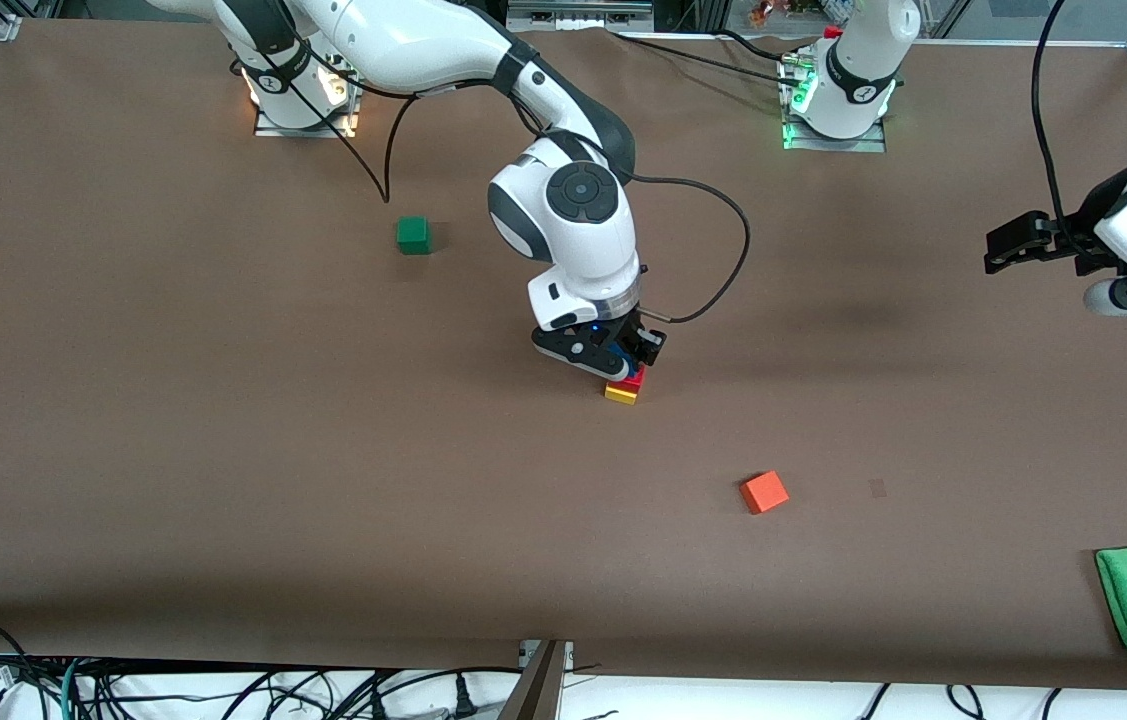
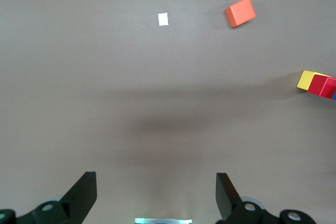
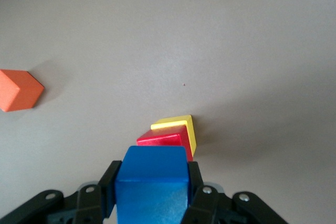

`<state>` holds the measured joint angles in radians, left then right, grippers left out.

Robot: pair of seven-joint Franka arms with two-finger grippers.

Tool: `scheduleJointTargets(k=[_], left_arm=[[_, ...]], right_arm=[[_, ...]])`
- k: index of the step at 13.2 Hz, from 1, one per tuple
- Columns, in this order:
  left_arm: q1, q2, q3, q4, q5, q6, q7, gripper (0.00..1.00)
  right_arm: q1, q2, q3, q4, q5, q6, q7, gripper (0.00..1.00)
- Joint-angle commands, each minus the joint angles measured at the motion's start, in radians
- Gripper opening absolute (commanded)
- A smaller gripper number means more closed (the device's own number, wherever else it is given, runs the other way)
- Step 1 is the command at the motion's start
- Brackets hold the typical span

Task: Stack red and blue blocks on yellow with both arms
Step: 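Lower the blue cube onto the red cube and open the right gripper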

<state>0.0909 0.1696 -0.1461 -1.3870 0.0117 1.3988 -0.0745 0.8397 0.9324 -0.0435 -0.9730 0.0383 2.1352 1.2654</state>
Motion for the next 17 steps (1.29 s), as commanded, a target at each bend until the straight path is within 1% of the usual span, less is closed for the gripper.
scheduleJointTargets(k=[1,2,4,5,6,7,10,11,13,15,16,17], left_arm=[[-0.007,-0.01,0.022,-0.024,-0.03,0.011,0.018,1.0],[0.004,-0.01,0.022,-0.024,-0.032,0.011,0.019,1.0],[0.004,-0.008,0.023,-0.024,-0.03,0.011,0.019,1.0],[0.003,-0.008,0.023,-0.024,-0.032,0.011,0.019,1.0],[0.003,-0.008,0.023,-0.024,-0.032,0.009,0.019,1.0],[0.003,-0.01,0.023,-0.024,-0.032,0.009,0.019,1.0],[0.0,-0.008,0.022,-0.024,-0.032,0.009,0.015,1.0],[0.001,-0.008,0.022,-0.024,-0.032,0.009,0.018,1.0],[0.0,-0.008,0.022,-0.023,-0.032,0.009,0.016,1.0],[0.0,-0.008,0.022,-0.024,-0.032,0.009,0.018,1.0],[0.001,-0.008,0.022,-0.023,-0.032,0.009,0.018,1.0],[0.003,-0.008,0.022,-0.023,-0.032,0.009,0.018,1.0]], right_arm=[[0.009,0.04,-0.007,0.039,-0.015,0.02,0.043,0.39],[0.009,0.049,-0.007,0.037,-0.015,0.032,0.049,0.41],[0.007,0.049,-0.007,0.037,-0.015,0.054,0.049,0.5],[0.007,0.049,-0.007,0.037,-0.015,0.06,0.057,0.62],[0.007,0.049,-0.007,0.037,-0.015,0.063,0.063,0.87],[0.006,0.049,-0.009,0.037,-0.015,0.063,0.06,1.0],[-0.007,0.037,-0.013,0.039,-0.014,0.037,0.052,1.0],[-0.016,0.025,-0.015,0.042,-0.014,-0.021,0.039,1.0],[-0.074,-0.051,-0.006,0.042,-0.009,-0.113,-0.038,1.0],[-0.157,-0.119,-0.004,0.039,-0.002,-0.204,-0.195,1.0],[-0.206,-0.163,-0.009,0.033,0.003,-0.259,-0.268,1.0],[-0.267,-0.2,-0.009,0.019,0.026,-0.327,-0.338,1.0]])
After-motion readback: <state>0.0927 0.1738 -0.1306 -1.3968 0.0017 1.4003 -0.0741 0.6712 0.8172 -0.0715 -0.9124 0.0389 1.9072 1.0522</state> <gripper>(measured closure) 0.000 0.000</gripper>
